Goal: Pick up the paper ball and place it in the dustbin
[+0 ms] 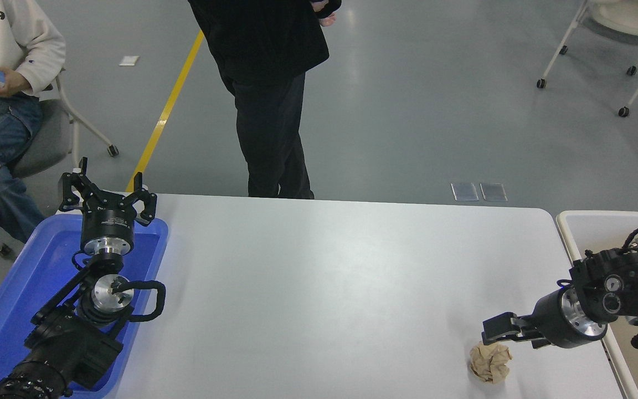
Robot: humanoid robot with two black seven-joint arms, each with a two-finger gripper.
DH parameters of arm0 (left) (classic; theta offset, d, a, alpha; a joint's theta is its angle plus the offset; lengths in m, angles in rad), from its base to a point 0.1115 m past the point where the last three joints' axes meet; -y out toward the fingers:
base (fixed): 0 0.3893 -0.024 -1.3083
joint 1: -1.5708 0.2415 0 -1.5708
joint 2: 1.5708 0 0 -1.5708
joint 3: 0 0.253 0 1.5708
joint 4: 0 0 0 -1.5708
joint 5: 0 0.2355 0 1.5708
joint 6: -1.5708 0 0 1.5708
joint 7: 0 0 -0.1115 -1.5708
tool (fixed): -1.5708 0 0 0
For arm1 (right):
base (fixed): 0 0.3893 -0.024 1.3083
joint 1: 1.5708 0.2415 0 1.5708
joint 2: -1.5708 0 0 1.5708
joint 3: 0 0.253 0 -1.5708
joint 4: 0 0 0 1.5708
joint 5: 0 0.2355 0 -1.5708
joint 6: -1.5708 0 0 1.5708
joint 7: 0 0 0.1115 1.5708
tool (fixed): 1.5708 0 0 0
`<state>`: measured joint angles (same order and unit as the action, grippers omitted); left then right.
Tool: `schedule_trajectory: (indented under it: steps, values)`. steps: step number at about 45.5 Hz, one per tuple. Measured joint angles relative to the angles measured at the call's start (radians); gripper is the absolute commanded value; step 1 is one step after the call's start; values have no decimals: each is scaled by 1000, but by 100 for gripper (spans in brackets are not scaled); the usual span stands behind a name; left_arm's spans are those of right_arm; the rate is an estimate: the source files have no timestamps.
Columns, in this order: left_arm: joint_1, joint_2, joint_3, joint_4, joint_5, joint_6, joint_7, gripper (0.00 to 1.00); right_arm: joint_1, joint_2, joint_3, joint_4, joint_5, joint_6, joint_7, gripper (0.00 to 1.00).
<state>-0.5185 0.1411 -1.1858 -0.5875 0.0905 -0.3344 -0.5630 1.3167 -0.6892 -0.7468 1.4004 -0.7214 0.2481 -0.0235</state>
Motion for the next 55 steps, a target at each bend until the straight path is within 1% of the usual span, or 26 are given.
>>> schedule_trajectory:
  steps: [16,37,41,43,45,46,48,50,53,54,55]
  values:
    - [0,0,0,0,0,0,0,99,-97,41,37,-60,-37,-34,0,100]
    - [0,0,0,0,0,0,0,99,-163,70,78,-102,-45,-44,-1,100]
    - [0,0,0,0,0,0,0,99,-168,73,82,-106,-45,-46,-1,96]
    - [0,0,0,0,0,0,0,99,-170,74,84,-107,-45,-47,-1,90]
    - [0,0,0,0,0,0,0,99,-171,75,86,-109,-45,-49,-1,86]
    - [0,0,0,0,0,0,0,99,-171,75,87,-110,-45,-50,-1,81]
    - [0,0,0,0,0,0,0,99,-172,76,88,-112,-46,-57,-1,68]
    - [0,0,0,0,0,0,0,99,-172,76,89,-114,-46,-63,-1,56]
    - [0,0,0,0,0,0,0,99,-173,77,89,-115,-46,-73,3,30]
    - [0,0,0,0,0,0,0,99,-173,78,89,-116,-46,-76,6,26]
    - [0,0,0,0,0,0,0,99,-173,78,89,-116,-46,-78,8,24]
